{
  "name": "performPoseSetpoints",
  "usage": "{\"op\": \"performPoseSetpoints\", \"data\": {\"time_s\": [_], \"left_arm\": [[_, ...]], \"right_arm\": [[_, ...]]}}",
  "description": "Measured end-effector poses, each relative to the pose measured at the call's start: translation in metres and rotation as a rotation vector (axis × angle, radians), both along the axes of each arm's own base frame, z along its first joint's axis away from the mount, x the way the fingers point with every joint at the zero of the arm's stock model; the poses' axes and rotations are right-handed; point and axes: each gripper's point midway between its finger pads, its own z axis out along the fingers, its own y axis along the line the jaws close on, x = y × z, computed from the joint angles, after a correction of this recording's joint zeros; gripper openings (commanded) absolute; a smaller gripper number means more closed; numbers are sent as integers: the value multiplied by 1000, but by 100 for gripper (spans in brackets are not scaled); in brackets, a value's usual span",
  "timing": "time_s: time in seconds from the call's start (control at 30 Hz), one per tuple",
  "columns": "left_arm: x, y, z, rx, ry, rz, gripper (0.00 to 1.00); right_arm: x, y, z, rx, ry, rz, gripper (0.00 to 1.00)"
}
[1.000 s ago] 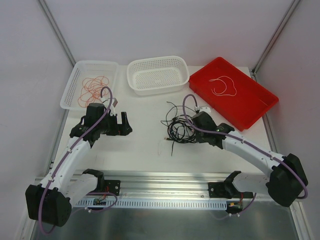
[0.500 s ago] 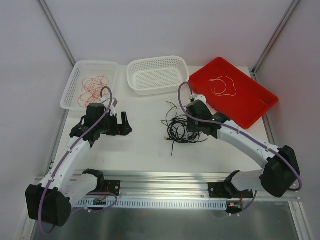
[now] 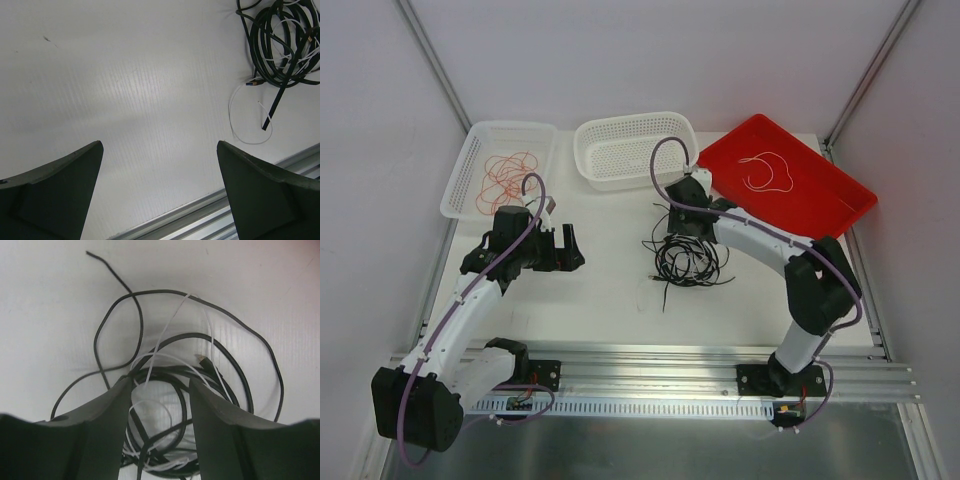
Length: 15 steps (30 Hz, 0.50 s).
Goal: Untangle the cables
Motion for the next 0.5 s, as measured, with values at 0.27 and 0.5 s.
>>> {"op": "performPoseSetpoints", "data": {"time_s": [0.27,0.5], "left_arm": [[0,0,0,0,1,-1,99],[0,-1,-1,-2,6,-3,99]], "right_arm": [[30,-5,-44,0,34,-148,18],[23,-1,-7,-41,-66,-108,1]]}}
